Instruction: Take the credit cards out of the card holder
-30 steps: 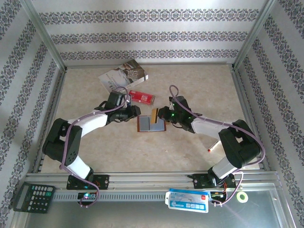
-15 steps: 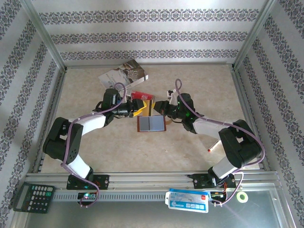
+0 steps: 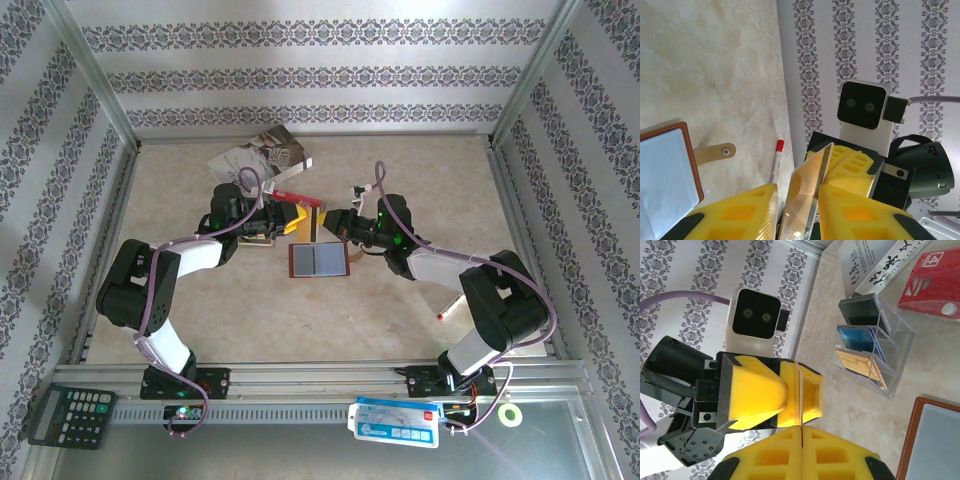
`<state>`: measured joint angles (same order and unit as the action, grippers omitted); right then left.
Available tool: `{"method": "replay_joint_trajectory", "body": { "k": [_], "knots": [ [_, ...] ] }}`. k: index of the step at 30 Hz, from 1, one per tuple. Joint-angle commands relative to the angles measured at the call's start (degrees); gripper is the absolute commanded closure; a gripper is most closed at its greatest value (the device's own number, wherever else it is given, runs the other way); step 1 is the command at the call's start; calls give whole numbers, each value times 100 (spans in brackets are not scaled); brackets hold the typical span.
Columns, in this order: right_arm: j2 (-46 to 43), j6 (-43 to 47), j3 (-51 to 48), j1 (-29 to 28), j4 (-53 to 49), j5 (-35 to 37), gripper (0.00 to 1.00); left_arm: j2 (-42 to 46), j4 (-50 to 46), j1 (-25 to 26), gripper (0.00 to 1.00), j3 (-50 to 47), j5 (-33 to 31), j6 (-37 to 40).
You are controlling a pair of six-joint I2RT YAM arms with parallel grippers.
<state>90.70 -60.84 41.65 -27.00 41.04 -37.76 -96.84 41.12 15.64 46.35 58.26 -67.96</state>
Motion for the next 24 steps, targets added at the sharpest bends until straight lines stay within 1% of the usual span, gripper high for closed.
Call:
{"method": "replay_joint_trajectory", "body": {
  "k": [1,5,6,7,8,9,11,12,14,19,24],
  "knots": [
    [80,-174,12,98,484,-134,100,18,382,-100,79,-53,100,-40],
    [133,-273,18,125,611,-178,100,116,300,-176,89,-80,59,3],
    [154,-289,27,125,629,-188,100,136,300,-176,96,-82,63,-2],
    [175,-345,21,126,656,-196,100,154,307,-176,100,-78,63,-29],
    [207,-409,27,121,728,-212,100,187,317,-188,100,-80,48,-33],
    [233,-514,20,125,851,-223,94,233,309,-203,100,-81,36,-46],
    [303,-779,-40,121,1153,-201,78,356,300,-244,100,-96,-62,-95],
    [340,-933,-71,112,1312,-168,72,434,300,-276,100,-127,-151,-119],
    [422,-1167,-97,58,1576,-107,66,600,250,-330,100,-182,-350,-127],
    [597,-1269,32,-205,1671,-46,61,882,242,-419,100,-310,-885,-331],
    [747,-1334,230,-374,1740,-98,61,912,659,-440,100,-466,-1112,-723]
  ]
}}
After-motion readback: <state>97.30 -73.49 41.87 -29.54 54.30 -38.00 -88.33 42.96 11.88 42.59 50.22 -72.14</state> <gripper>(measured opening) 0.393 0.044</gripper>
